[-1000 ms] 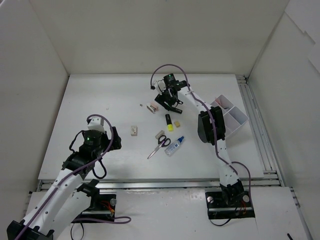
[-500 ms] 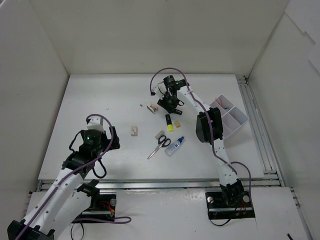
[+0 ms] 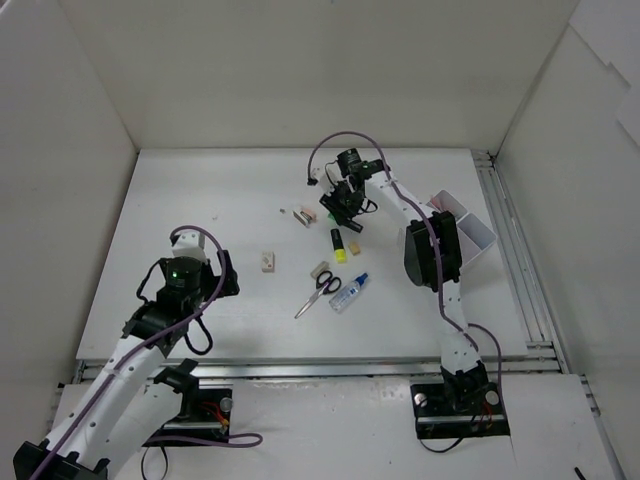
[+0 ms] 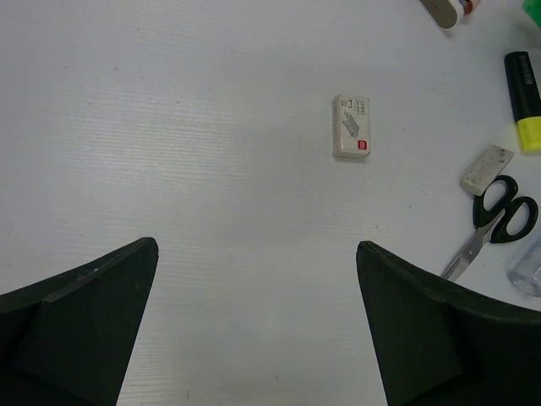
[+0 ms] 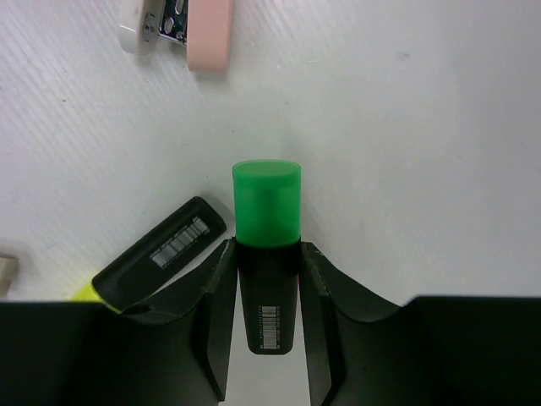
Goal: Sort the stationery into containers
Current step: Pick up the pen from the center of the board, then place the pen in the storage box.
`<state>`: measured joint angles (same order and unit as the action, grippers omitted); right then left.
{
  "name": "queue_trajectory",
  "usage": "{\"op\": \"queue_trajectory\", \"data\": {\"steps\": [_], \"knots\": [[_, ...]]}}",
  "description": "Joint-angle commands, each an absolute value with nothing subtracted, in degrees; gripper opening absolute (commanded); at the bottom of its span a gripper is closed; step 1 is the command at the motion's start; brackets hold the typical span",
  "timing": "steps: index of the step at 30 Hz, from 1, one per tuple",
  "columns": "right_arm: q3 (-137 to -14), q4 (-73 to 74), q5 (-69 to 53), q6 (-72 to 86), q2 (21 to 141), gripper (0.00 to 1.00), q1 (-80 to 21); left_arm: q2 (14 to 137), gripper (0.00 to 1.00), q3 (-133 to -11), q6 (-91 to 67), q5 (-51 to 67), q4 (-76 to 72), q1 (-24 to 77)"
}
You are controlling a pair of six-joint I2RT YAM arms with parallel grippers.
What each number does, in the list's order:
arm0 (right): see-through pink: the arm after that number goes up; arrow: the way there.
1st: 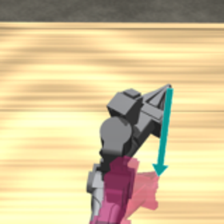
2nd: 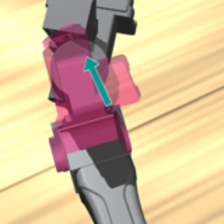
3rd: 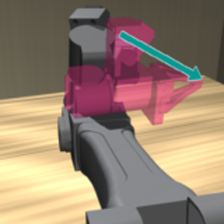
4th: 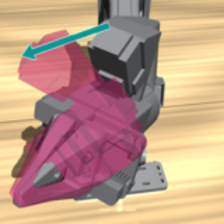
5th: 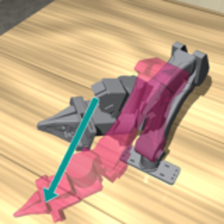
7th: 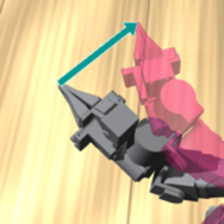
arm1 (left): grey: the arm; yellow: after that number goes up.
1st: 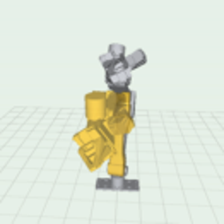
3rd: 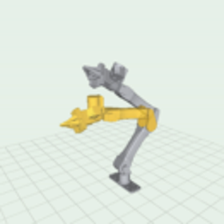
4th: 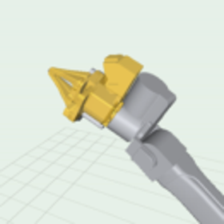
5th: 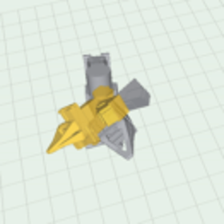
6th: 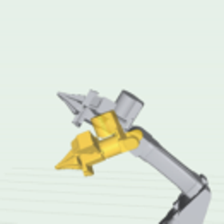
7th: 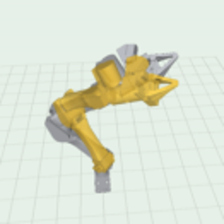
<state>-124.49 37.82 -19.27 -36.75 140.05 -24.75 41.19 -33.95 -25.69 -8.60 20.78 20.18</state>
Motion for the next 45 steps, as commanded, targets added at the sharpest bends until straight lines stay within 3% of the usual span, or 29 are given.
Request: {"op": "queue_trajectory", "data": {"steps": [1, 5, 9, 12, 21, 34, 45], "knots": [[-114.85, 18.26, -17.77, -28.14, 120.47, 0.0, -25.48, 40.43, 1.0, -37.62, -25.14, -7.91, 18.37, 19.78], [-99.17, 1.7, -6.97, -21.19, 107.37, 0.0, -26.72, 40.69, 1.0, -38.06, -25.4, -6.86, 18.28, 19.25], [-83.45, -9.3, 11.96, -14.01, 95.56, 0.0, -27.16, 41.22, 1.0, -38.14, -26.28, -5.89, 17.84, 19.25], [-78.59, -10.98, 27.43, -7.93, 88.35, 0.0, -26.28, 42.36, 0.99, -38.32, -26.37, -4.58, 16.88, 19.25], [-63.74, -8.17, 47.44, -0.26, 75.15, 0.0, -16.19, 44.38, 0.99, -37.79, -27.07, -2.37, 14.85, 18.72], [-55.81, -17.82, 39.99, -2.46, 77.24, 0.0, -4.58, 46.76, 1.0, -37.53, -27.77, -1.32, 13.98, 18.72], [-47.2, -35.24, 37.53, -3.96, 80.77, 0.0, -3.52, 48.95, 1.0, -38.23, -27.95, -0.7, 12.57, 18.72]]}}
